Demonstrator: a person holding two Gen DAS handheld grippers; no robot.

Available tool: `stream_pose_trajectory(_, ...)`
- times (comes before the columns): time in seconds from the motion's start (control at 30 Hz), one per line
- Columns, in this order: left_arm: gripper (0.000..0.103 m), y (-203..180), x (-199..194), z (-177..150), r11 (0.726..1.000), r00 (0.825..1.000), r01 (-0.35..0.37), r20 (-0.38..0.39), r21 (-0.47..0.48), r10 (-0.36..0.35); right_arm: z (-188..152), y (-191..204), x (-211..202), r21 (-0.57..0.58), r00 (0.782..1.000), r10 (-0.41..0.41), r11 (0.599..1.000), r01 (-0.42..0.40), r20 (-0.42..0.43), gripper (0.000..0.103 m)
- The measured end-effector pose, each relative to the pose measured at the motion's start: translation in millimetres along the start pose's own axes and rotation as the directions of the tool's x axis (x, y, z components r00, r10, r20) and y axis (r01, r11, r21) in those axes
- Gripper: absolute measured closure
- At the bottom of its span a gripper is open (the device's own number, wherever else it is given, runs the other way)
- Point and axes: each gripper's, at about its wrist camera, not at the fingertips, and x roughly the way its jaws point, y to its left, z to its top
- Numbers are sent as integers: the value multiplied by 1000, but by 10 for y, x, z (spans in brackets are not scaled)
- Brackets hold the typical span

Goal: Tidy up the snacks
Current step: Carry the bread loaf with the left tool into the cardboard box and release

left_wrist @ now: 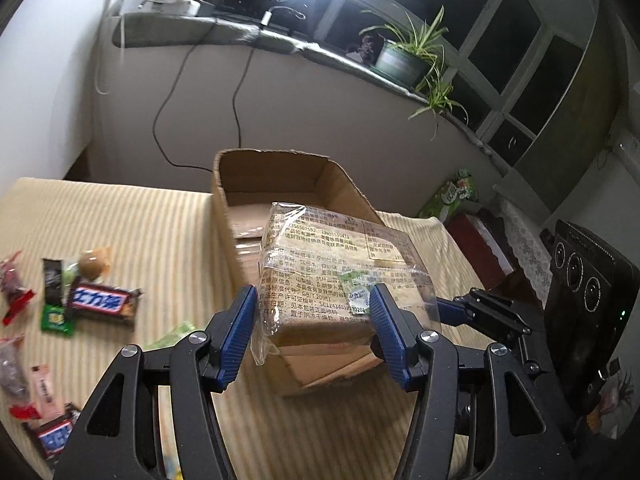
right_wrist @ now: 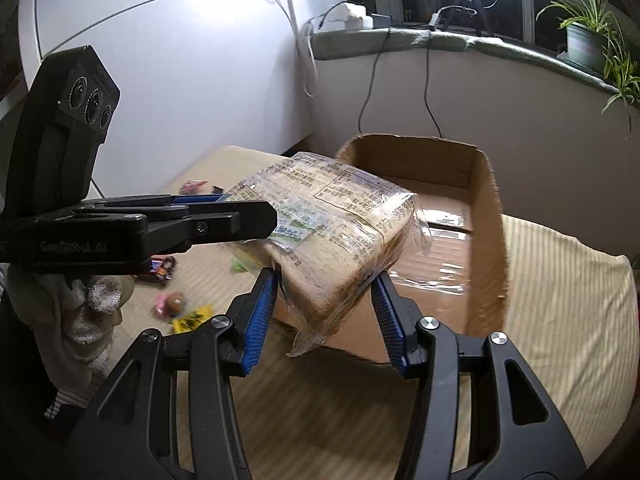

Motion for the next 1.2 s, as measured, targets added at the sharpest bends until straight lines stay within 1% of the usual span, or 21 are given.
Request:
stream_pose_trajectory(0.03,47,-29,27,1,1000,1000,0,-4,2,0,-5,-55,11,42,1000,-32,999,32,-1,51)
stream_pose_trajectory(0.27,47,-173,299,29,1000,999,-8,-46,18,9,-104,-278,53,36,998,-48,998,49,-28,51)
stream_pose_trajectory(0.43,47,-269,406,36,999,998,-13,-61,43,15,-155,-451,66,38,998,-57,998,58,-37,51)
stream_pose_trajectory(0.5,47,-299,449,24,998,997,-27,-69,53,31,-171,-496,79,37,997,-65,997,66,-40,51)
stream_pose_trajectory(0.6,47,-320,489,10,995,995,-65,-74,71,70,-194,-541,102,41,994,-101,994,103,-52,50)
stream_pose_trajectory(0.67,47,-313,478,-7,994,994,-79,-74,78,84,-201,-557,92,44,990,-126,991,129,-56,50)
stream_pose_trajectory(0.83,47,-304,397,-11,991,993,-98,-58,90,104,-176,-538,-9,53,988,-148,987,150,-41,45)
stream_pose_trajectory(1.07,47,-294,257,-71,989,993,-111,-38,97,115,-158,-413,-66,40,988,-152,987,153,-30,44)
stream_pose_trajectory(1.2,47,-283,121,-114,986,992,-128,-7,107,130,-174,-286,-76,22,988,-151,988,152,-35,44)
